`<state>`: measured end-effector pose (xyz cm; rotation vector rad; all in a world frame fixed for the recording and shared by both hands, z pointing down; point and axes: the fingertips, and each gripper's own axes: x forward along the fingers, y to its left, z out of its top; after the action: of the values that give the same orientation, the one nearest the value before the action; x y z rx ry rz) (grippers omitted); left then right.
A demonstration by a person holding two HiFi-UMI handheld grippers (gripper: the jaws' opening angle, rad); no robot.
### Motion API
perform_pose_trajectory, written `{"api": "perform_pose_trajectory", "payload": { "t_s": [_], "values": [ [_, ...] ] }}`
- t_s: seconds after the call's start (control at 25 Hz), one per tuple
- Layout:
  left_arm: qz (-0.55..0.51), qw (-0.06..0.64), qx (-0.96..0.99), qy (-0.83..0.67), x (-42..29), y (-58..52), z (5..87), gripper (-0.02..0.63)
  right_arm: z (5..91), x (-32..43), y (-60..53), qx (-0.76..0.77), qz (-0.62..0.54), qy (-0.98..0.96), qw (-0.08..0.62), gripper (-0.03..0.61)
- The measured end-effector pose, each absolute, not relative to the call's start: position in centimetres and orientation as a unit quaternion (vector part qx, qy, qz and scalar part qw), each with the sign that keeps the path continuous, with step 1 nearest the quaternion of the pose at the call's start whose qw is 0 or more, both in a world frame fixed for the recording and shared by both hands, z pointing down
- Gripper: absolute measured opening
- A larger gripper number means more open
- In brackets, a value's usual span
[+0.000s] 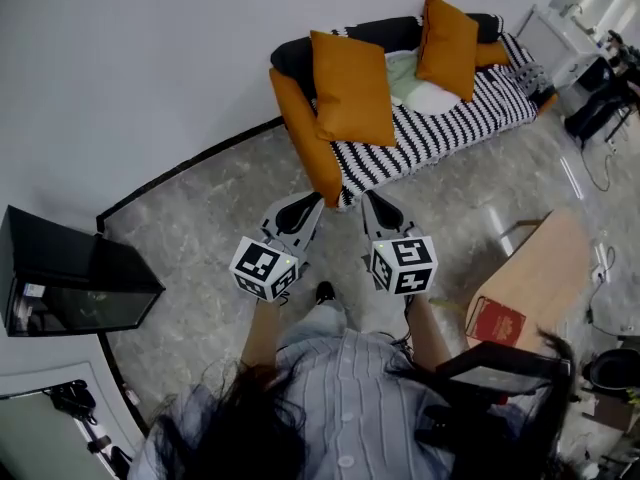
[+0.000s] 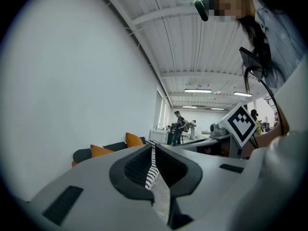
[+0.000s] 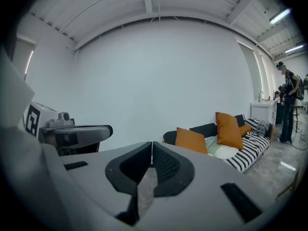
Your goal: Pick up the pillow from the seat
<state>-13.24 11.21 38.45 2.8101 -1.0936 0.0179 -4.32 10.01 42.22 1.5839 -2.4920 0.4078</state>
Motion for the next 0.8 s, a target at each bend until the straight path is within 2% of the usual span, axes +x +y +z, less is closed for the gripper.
{"api": "perform_pose_trajectory", "payload": {
  "t_s": [0.28, 0.8],
  "values": [
    [0.0, 0.079, 0.937, -0.342, -13.7, 4.0, 39.0, 0.011, 42.3, -3.1, 4.0, 0.564, 0.154, -0.807, 0.08, 0.018],
    [0.006, 0.099, 0.929, -0.357, -9.6, -4.3, 40.7, 0.011, 43.2, 2.3, -5.2, 0.556, 0.143, -0.814, 0.094, 0.018]
  ]
}}
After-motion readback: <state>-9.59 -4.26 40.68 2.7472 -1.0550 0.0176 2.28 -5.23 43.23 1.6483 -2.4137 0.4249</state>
